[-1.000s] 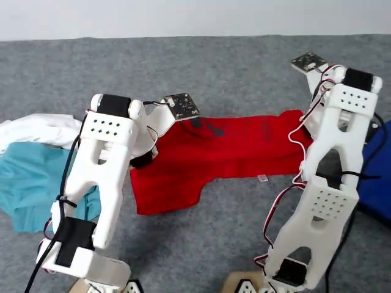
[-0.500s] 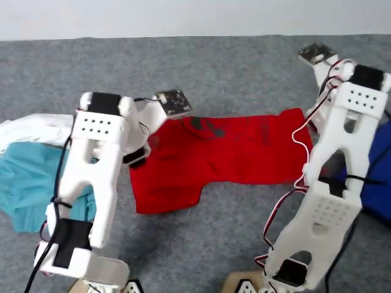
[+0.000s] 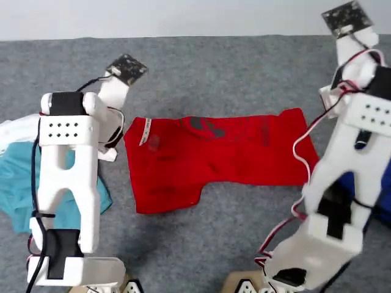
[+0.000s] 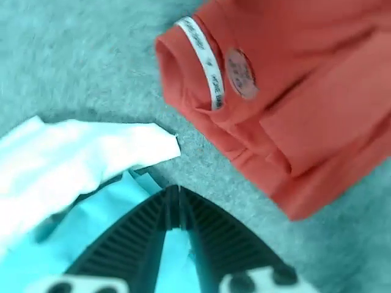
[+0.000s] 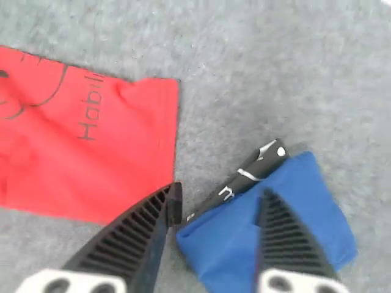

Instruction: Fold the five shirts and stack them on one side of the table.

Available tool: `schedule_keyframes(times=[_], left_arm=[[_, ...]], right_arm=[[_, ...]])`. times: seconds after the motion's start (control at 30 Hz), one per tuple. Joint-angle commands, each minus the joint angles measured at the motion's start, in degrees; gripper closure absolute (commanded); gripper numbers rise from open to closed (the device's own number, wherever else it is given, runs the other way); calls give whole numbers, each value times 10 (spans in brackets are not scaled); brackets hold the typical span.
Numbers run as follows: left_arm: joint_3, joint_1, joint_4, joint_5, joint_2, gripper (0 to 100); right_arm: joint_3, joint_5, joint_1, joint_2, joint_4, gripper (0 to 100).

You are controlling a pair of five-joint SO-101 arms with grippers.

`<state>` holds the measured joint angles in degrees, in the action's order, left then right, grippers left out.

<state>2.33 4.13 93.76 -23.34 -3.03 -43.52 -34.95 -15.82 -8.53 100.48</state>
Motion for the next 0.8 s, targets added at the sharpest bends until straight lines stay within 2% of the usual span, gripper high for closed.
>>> schedule_keyframes(times=[0.0, 0.1, 0.4, 0.57, 0.77], left_arm=[[-3, -1, -32, 56, -20, 997], [-42, -20, -79, 71, -20, 996], [-133, -42, -229, 87, 12, 994], [-112, -40, -237, 109, 113, 900], [-55, -40, -238, 111, 155, 867]], right_arm=[[103, 9, 6, 101, 22, 946], [203, 9, 3, 156, 22, 991], [394, 12, 3, 307, 21, 988], [471, 12, 3, 381, 21, 987], [540, 12, 3, 444, 21, 987]])
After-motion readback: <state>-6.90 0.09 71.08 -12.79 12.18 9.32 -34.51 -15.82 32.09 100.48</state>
